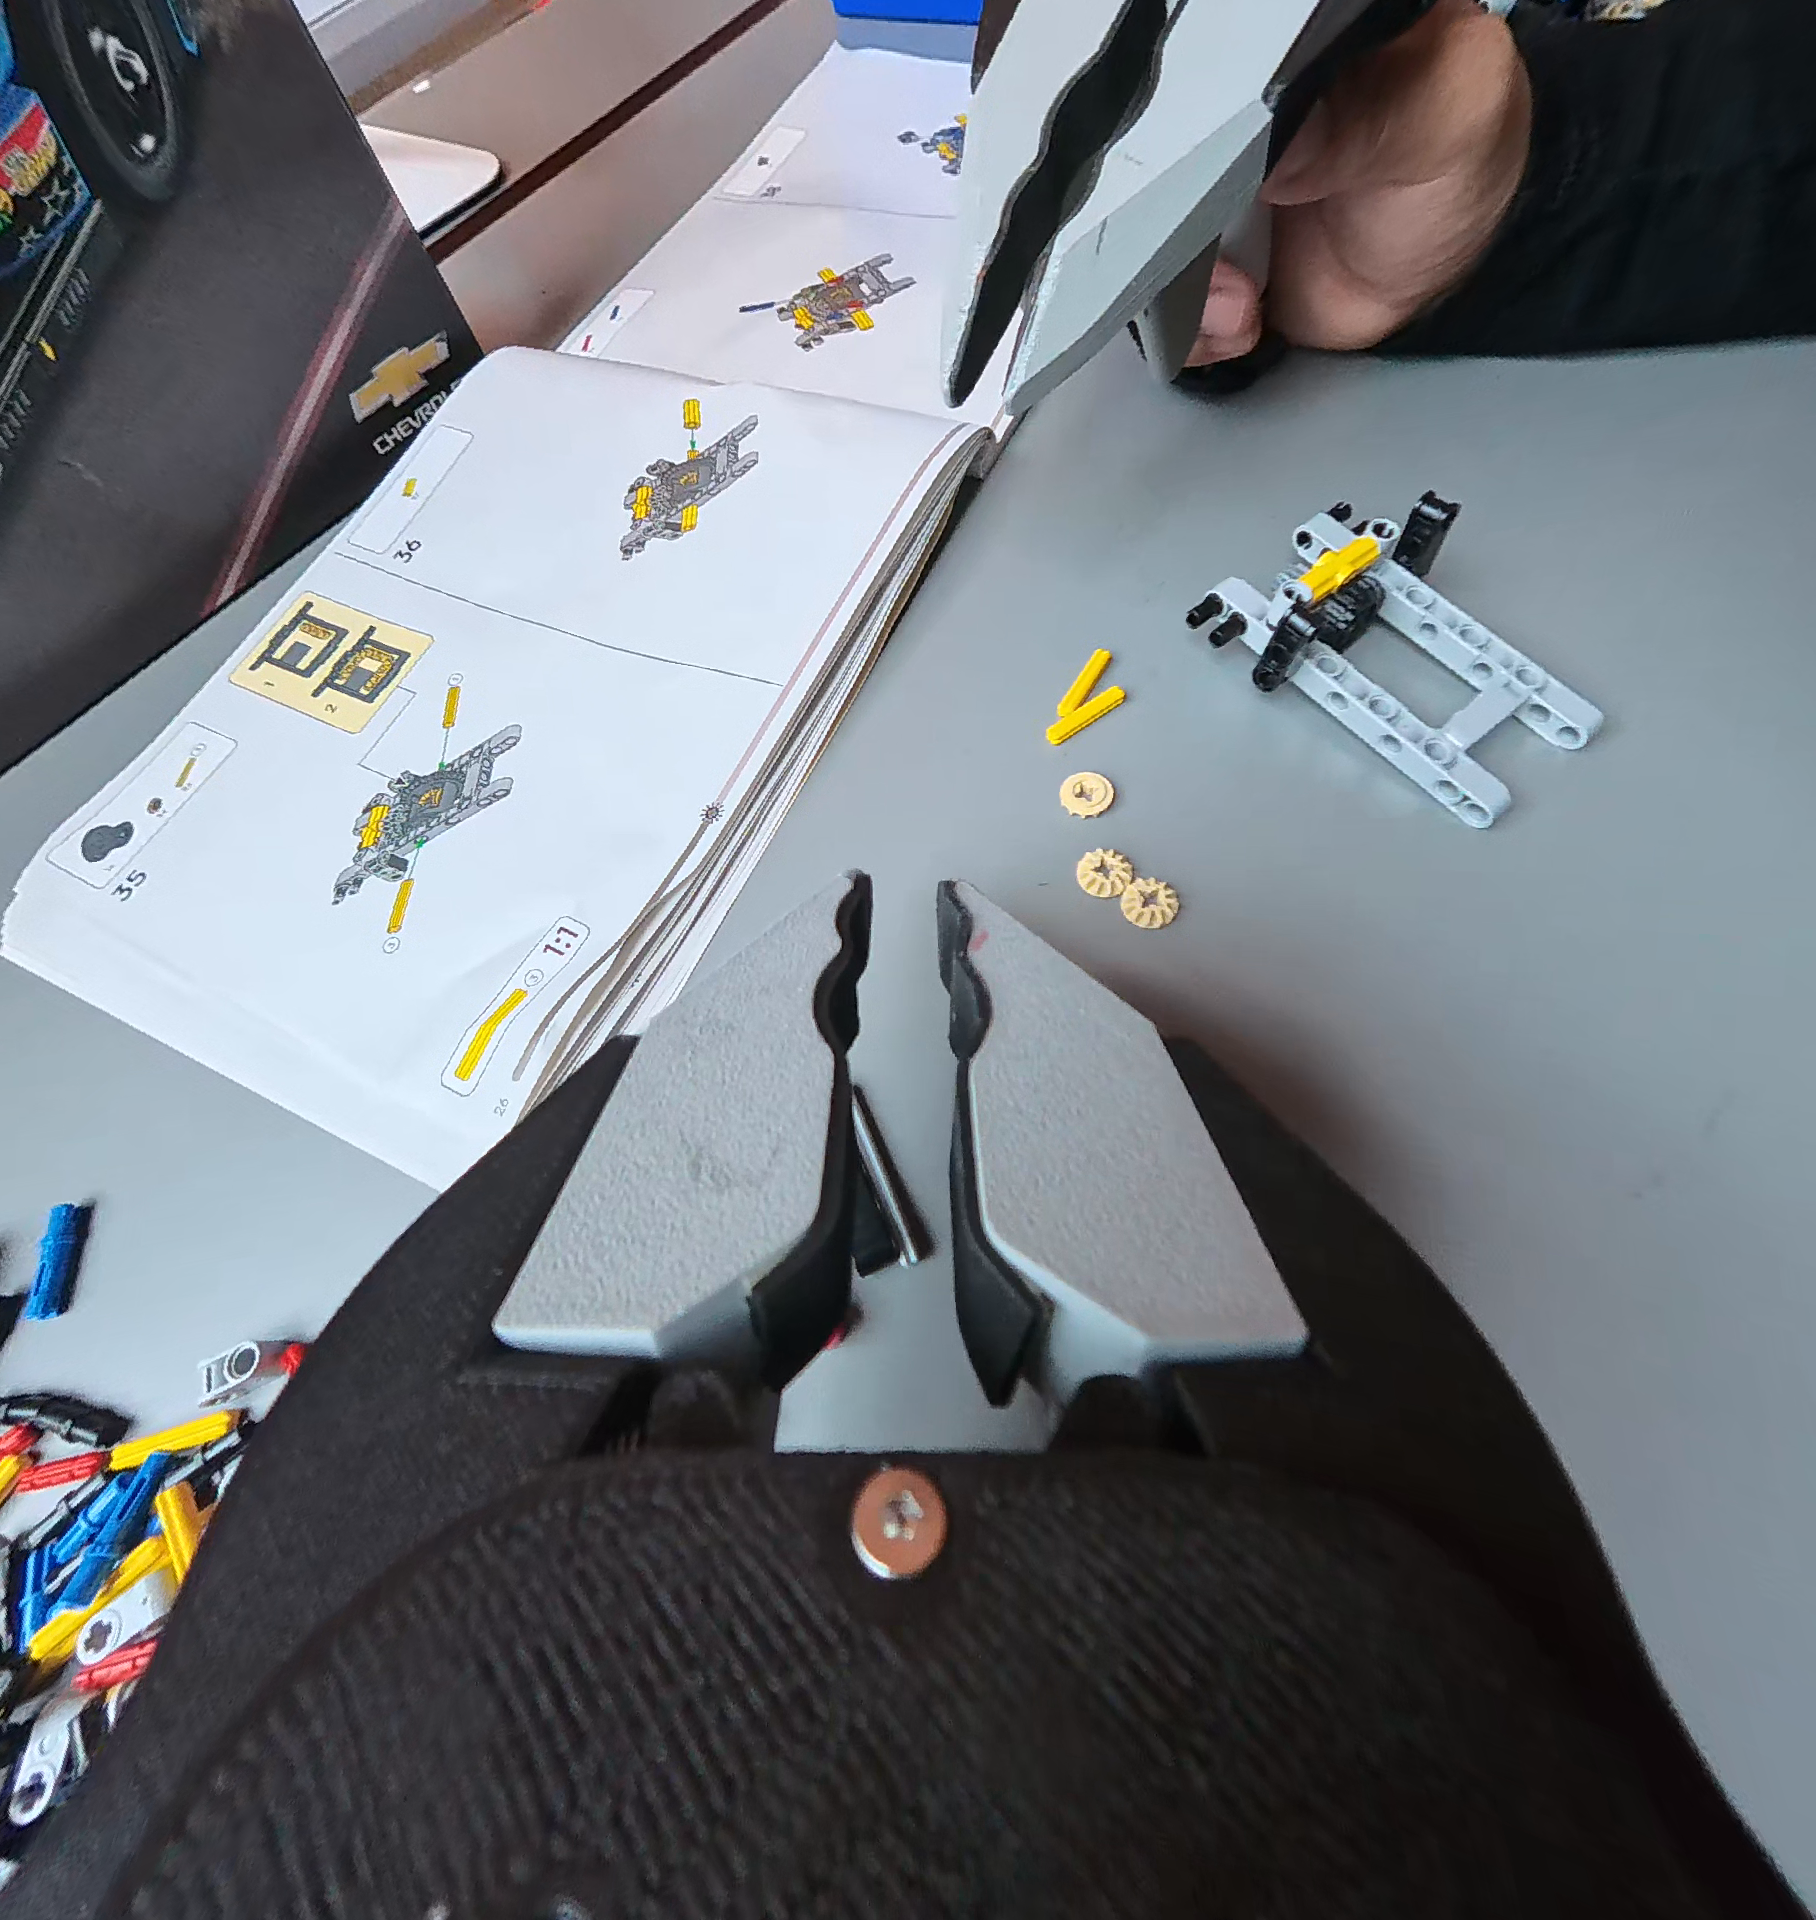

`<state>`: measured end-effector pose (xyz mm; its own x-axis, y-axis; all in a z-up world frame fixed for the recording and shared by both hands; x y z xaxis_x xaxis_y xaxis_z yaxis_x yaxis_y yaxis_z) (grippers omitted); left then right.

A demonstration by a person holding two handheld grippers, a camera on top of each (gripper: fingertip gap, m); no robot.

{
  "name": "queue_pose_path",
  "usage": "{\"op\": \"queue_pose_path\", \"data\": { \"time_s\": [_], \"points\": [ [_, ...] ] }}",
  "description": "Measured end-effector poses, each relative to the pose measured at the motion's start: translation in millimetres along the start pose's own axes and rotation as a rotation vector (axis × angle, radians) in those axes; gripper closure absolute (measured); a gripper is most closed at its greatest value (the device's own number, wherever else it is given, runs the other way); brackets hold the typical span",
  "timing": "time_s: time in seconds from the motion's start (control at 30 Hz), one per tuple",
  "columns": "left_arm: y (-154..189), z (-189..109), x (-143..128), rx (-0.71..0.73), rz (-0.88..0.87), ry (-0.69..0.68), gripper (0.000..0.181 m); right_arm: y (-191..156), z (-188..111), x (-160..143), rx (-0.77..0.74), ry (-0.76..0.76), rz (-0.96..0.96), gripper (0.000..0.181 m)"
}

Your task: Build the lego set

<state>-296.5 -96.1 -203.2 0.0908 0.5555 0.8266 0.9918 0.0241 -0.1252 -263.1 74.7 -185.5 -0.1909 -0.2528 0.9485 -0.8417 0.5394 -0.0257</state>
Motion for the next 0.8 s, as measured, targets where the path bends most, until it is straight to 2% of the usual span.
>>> {"op": "queue_pose_path", "data": {
  "time_s": [0.37,0.8],
  "points": [
    [10.5,7.3,-0.2,-0.003,0.089,-0.014,0.176,0.6,0.6,-0.4,0.004,-0.003,0.005,0.175],
    [5.5,7.3,3.9,0.024,0.094,0.025,0.178,4.6,1.8,-0.6,-0.024,-0.007,0.000,0.174]
  ]
}}
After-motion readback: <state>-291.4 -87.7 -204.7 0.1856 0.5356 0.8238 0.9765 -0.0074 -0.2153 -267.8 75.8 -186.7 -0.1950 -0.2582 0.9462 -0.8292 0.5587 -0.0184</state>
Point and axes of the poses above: each gripper's, where its closed fingertips meet, z out along the fingers, x out of its top, y = z × x across the jaws, the point moved 5 cm from there along -z, back along the fingers, and after that the axes turned 2 degrees about -y, right-handed, at the moved point
